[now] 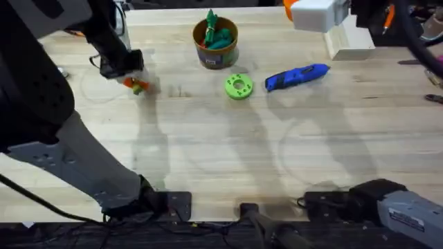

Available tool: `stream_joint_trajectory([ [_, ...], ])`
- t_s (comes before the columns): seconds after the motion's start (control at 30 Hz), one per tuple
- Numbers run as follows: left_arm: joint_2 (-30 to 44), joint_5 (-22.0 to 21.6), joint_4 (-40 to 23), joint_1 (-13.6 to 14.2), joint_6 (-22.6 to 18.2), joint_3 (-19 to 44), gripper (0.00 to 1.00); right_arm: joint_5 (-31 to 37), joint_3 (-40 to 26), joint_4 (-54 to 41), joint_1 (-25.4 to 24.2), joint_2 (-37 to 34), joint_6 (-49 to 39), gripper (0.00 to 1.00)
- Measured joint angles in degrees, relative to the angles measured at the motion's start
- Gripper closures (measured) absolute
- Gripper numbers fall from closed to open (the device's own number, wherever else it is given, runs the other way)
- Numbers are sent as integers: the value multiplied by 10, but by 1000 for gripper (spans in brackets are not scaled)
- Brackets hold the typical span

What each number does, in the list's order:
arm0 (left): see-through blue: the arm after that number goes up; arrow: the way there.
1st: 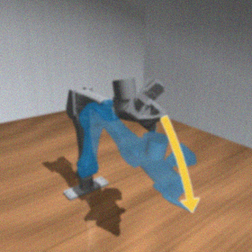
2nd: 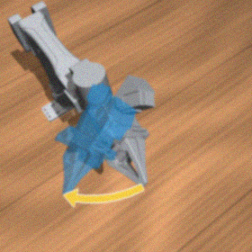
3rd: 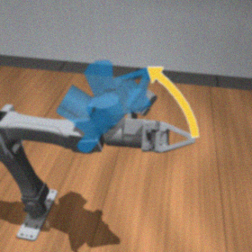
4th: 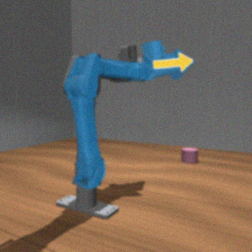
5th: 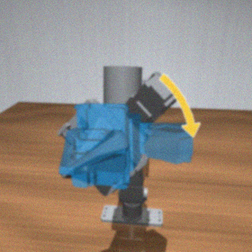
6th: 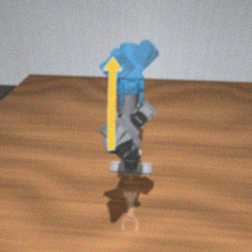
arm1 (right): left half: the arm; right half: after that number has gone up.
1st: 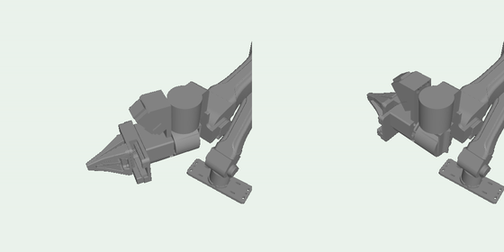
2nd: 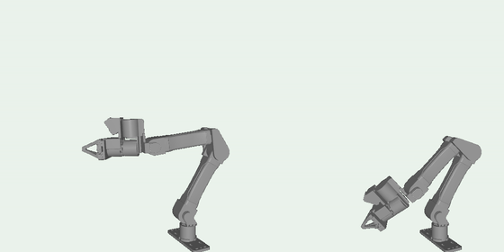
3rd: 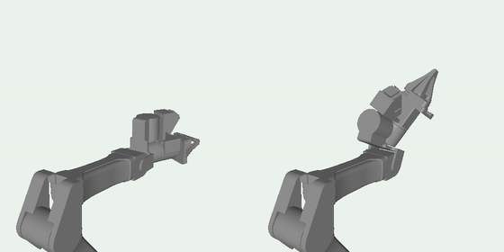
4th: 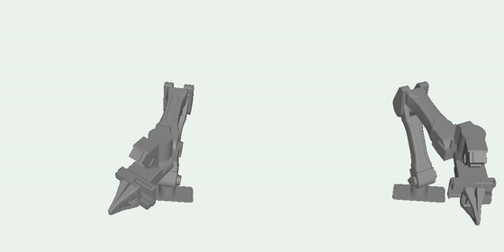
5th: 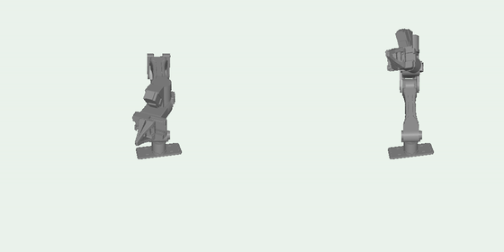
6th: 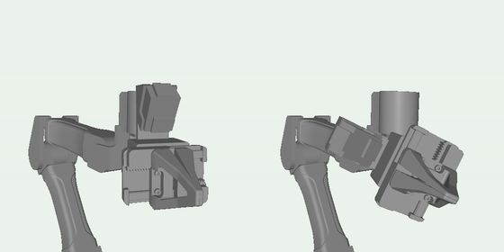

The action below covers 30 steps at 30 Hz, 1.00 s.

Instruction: Pick up the gripper from the table and insert it into the empty holder that is missing its gripper. Then pick up a screw, insert it into the mounting hole, and use the screwdriver to tighten it. Finally, clean up the table by picking up the vegetable and placing it into the bucket.

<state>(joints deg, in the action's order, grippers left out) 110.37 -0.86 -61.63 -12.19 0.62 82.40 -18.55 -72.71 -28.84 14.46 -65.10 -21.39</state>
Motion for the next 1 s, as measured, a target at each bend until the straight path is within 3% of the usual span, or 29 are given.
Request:
stream_joint_trajectory([
  [0.17,-3,0,-35,4,0,67,970,0,0,0,0,0,0,10],
  [0.3,-31,0,-46,24,0,115,970,0,0,0,0,0,0,10],
  [0.7,-165,1,-36,150,-2,255,970,0,0,0,0,0,0,10],
  [1.0,-137,20,41,243,-2,258,970,0,0,0,0,0,0,10],
])
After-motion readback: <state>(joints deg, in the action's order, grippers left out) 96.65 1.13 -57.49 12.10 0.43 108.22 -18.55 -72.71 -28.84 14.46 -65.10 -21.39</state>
